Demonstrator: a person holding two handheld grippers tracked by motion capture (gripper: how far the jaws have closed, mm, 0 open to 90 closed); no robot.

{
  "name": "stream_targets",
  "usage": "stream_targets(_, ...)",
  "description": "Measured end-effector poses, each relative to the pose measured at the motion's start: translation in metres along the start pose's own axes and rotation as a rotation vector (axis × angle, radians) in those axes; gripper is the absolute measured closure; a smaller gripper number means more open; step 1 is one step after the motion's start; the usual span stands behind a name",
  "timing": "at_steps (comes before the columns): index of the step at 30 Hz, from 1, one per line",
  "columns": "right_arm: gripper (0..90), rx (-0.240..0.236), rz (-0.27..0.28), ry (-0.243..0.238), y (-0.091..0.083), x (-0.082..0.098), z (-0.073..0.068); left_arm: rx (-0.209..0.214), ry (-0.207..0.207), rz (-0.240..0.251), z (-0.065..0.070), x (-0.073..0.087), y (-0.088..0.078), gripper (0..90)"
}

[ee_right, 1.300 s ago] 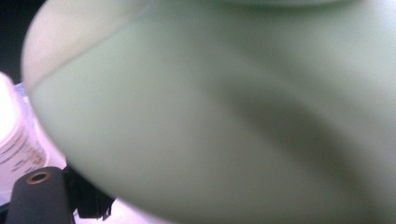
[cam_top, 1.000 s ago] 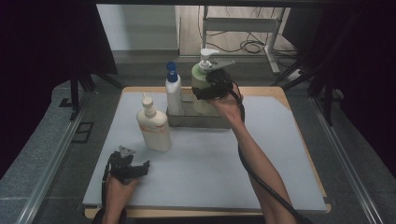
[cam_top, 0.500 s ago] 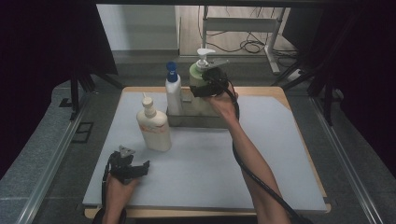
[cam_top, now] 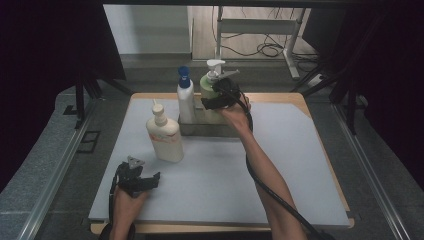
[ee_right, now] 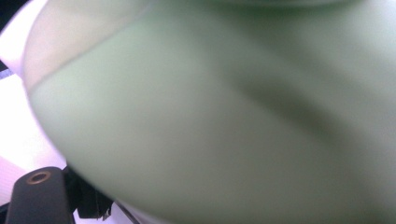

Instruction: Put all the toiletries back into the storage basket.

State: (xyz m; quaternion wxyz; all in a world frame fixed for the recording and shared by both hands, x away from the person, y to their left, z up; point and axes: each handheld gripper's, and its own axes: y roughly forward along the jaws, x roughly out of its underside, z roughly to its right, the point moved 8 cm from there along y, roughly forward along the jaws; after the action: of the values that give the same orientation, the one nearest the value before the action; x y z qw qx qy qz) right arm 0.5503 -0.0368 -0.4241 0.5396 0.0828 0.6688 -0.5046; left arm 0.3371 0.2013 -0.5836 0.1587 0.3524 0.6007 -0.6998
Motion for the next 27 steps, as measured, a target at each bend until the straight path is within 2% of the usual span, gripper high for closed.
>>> stream_targets(27, 12.5, -0.044, -0.063, 0.033, 0.02, 0.038, -0.002, -0.001, 0.003, -0.002, 0.0, 0.0, 0.0, 12.5)
